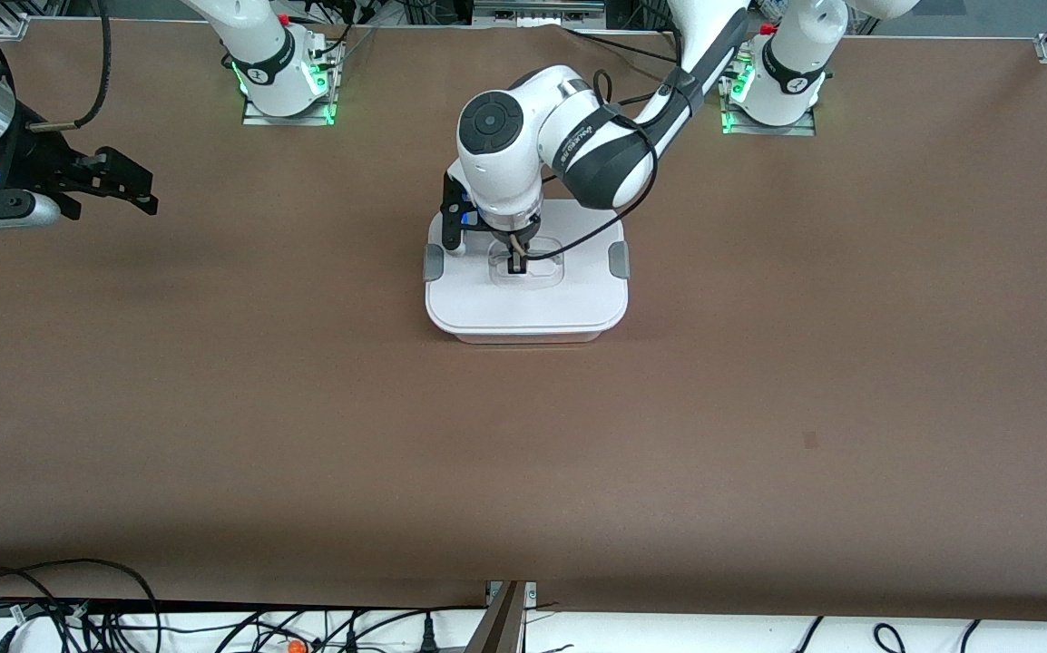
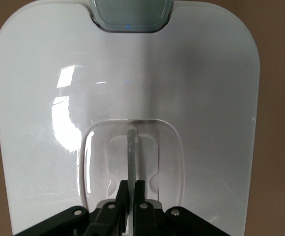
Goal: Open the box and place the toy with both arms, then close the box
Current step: 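Lower the lid onto the box with the left gripper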
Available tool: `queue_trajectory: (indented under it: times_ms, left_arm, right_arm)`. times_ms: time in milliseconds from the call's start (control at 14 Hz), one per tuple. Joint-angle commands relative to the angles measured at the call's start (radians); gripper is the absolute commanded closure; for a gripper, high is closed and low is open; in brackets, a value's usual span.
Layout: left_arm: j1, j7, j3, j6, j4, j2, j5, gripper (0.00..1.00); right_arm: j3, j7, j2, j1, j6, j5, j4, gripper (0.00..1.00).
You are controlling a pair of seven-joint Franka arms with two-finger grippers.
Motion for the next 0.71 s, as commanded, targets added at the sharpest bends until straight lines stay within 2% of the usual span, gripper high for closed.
queue_trajectory:
  times_ms: [0, 214, 286, 357, 643]
  left_arm:
    - [-0.02, 0.0, 0.003, -0.006, -0.006, 0.021, 0.05, 1.0]
    - [-0.021, 0.0, 0.003, -0.003, -0.006, 0.024, 0.05, 1.0]
    - [-0.014, 0.006, 0.003, -0.004, -0.003, 0.021, 0.051, 0.92]
    - [-0.008, 0.029, 0.005, -0.01, 0.003, 0.015, 0.048, 0.01]
    - [0.015, 0.025, 0.011, -0.038, 0.036, -0.021, 0.027, 0.0]
  right_arm:
    - [0.013, 0.008, 0.005, -0.013, -0.018, -0.01, 0.018, 0.0]
    - [0.015, 0.005, 0.005, -0.002, -0.018, -0.011, 0.019, 0.0]
    - [0.015, 0.005, 0.005, -0.002, -0.018, -0.016, 0.019, 0.0]
    - [0.015, 0.008, 0.005, -0.002, -0.02, -0.016, 0.018, 0.0]
    - [0.015, 0.008, 0.005, -0.002, -0.018, -0.017, 0.018, 0.0]
